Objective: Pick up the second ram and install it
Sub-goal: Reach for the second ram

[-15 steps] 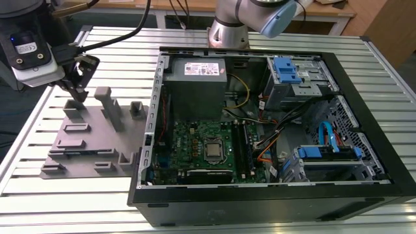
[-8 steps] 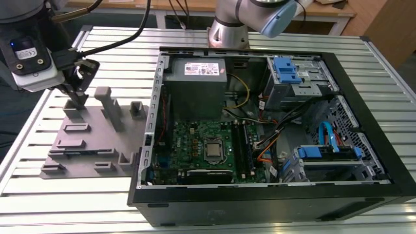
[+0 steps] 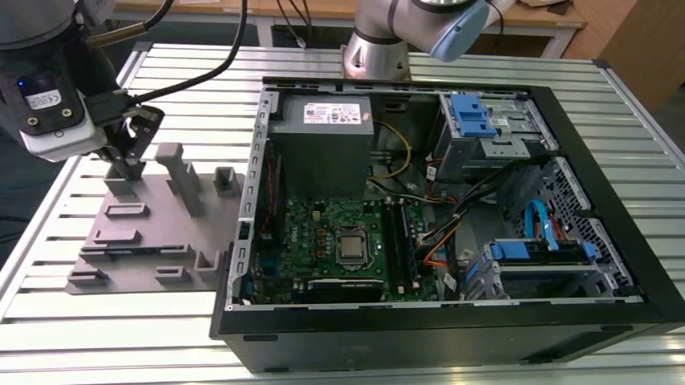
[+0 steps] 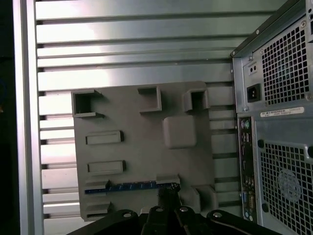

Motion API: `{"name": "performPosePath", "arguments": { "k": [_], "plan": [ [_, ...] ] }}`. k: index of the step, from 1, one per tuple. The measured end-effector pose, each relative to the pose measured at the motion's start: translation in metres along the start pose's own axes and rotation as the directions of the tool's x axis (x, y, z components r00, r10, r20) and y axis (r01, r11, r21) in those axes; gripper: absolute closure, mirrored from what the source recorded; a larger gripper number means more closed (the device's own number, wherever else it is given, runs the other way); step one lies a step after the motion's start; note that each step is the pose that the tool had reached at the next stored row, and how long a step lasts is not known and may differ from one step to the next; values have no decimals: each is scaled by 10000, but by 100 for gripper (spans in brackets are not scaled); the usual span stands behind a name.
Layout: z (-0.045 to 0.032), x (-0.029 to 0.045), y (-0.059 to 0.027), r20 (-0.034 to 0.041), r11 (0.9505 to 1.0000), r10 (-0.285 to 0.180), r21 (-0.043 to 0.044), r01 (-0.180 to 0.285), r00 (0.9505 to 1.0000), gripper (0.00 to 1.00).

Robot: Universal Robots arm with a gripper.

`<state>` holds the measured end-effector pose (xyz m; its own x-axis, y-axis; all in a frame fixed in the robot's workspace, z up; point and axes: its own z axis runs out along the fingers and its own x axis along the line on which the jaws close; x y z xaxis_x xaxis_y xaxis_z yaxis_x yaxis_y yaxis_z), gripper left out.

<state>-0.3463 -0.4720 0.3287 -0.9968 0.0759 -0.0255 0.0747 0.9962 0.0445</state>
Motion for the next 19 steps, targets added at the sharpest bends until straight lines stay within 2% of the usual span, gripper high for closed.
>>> {"name": "performPosePath", "arguments": {
  "k": [9,15,19],
  "plan": [
    [110,7,-67,0,10000,1,0,-1,10000,93],
    [193,117,-110,0,10000,1,0,-1,10000,93],
    [231,158,-135,0,10000,0,0,0,10000,93]
  ]
}}
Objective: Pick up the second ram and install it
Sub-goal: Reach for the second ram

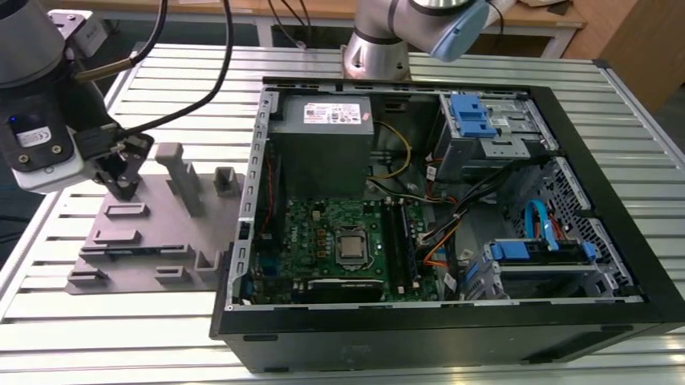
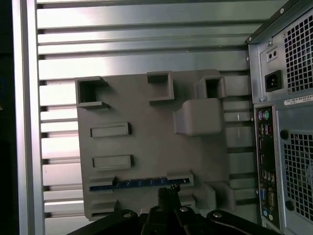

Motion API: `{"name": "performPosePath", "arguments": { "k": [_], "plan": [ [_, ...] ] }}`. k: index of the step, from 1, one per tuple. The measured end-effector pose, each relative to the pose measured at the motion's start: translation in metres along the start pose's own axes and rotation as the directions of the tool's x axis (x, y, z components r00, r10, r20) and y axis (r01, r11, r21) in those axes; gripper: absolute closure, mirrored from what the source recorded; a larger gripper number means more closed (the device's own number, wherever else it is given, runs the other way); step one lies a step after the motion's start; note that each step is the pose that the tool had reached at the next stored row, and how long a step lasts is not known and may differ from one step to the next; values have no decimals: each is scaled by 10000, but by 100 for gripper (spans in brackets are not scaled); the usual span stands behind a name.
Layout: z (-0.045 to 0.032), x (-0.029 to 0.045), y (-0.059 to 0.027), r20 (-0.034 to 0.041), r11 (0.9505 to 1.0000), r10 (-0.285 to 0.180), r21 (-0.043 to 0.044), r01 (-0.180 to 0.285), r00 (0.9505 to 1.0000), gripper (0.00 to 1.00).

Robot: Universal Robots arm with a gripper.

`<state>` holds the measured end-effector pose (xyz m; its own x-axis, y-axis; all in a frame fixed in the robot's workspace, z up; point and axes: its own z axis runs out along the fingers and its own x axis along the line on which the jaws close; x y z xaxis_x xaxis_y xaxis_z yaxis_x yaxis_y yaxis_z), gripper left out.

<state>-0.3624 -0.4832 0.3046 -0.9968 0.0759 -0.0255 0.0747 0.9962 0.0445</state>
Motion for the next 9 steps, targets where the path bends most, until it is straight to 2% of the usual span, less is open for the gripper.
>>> {"name": "performPosePath", "arguments": {
  "k": [9],
  "plan": [
    [63,103,-22,1,10000,0,0,0,10000,93]
  ]
}}
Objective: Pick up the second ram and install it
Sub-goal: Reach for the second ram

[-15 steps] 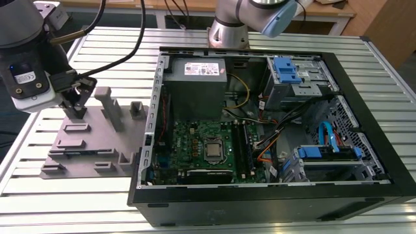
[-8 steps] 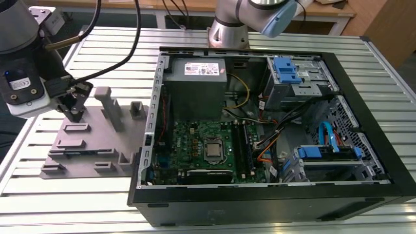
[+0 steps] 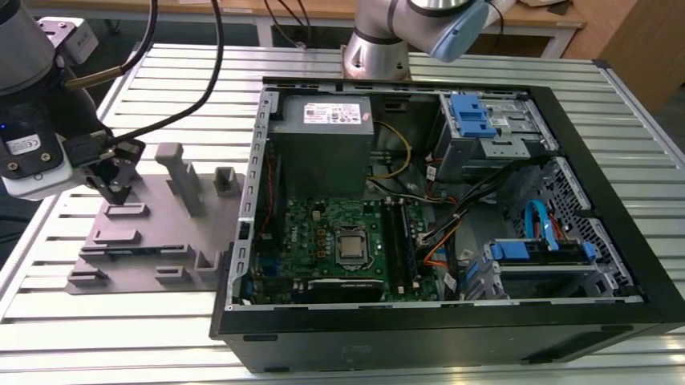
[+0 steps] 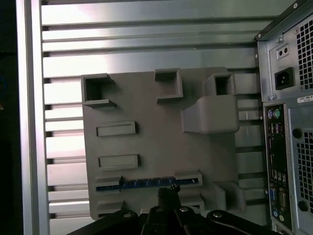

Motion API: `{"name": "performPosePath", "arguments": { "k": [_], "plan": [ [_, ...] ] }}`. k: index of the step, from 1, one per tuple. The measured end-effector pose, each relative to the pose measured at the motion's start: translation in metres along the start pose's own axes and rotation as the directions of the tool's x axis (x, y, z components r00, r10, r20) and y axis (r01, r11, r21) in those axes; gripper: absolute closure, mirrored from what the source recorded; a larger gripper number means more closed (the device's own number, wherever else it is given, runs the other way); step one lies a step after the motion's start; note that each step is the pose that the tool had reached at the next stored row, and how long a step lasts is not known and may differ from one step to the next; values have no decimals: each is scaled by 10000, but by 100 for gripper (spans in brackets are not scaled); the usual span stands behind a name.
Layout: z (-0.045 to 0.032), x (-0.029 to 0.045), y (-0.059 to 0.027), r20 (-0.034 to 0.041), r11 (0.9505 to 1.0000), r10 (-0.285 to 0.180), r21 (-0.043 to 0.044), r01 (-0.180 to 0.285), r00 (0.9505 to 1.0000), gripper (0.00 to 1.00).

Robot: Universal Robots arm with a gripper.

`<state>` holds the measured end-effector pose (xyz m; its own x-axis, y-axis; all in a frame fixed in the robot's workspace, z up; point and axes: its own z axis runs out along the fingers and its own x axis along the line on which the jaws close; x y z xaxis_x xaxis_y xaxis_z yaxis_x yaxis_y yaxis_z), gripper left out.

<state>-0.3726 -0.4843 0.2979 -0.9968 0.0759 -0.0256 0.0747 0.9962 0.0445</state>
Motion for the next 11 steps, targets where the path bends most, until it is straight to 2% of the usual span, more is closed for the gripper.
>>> {"name": "performPosePath", "arguments": {
  "k": [11],
  "plan": [
    [95,68,-17,-1,10000,0,1,0,10000,93]
  ]
}}
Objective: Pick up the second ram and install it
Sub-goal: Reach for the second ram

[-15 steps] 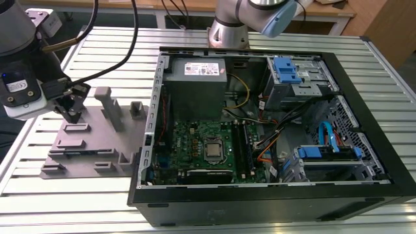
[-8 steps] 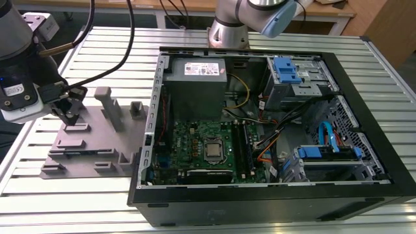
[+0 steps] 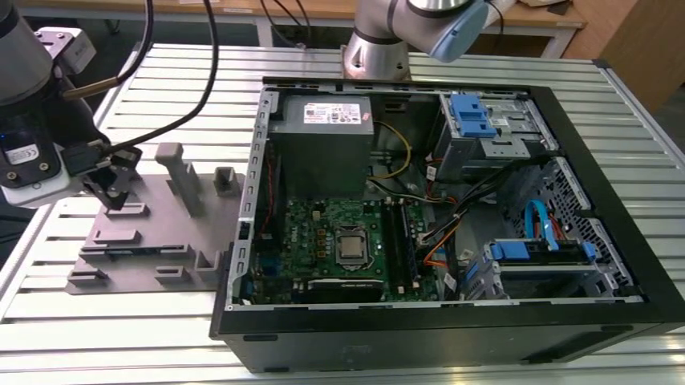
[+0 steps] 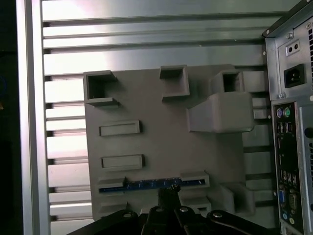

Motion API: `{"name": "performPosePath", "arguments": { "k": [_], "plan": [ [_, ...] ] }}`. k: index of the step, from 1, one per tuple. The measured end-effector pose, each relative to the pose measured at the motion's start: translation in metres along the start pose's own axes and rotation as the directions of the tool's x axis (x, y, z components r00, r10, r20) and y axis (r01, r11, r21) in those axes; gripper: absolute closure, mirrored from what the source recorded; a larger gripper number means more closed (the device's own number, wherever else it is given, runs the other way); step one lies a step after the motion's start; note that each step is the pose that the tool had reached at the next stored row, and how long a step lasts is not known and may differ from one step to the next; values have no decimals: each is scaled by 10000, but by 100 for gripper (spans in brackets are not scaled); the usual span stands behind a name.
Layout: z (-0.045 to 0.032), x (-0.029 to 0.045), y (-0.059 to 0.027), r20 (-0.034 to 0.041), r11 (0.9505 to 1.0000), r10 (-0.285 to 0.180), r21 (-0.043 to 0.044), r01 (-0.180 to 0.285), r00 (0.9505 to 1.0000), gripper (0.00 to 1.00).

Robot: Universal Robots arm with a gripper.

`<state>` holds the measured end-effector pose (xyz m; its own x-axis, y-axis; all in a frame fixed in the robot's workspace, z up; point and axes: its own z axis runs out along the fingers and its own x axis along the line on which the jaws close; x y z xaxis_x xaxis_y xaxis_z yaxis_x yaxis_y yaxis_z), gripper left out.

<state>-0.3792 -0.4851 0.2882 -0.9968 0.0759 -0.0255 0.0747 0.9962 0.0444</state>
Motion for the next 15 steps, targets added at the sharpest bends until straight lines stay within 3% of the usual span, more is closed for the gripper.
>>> {"name": "performPosePath", "arguments": {
  "k": [15],
  "plan": [
    [132,89,-27,-1,10000,0,1,0,10000,93]
  ]
}}
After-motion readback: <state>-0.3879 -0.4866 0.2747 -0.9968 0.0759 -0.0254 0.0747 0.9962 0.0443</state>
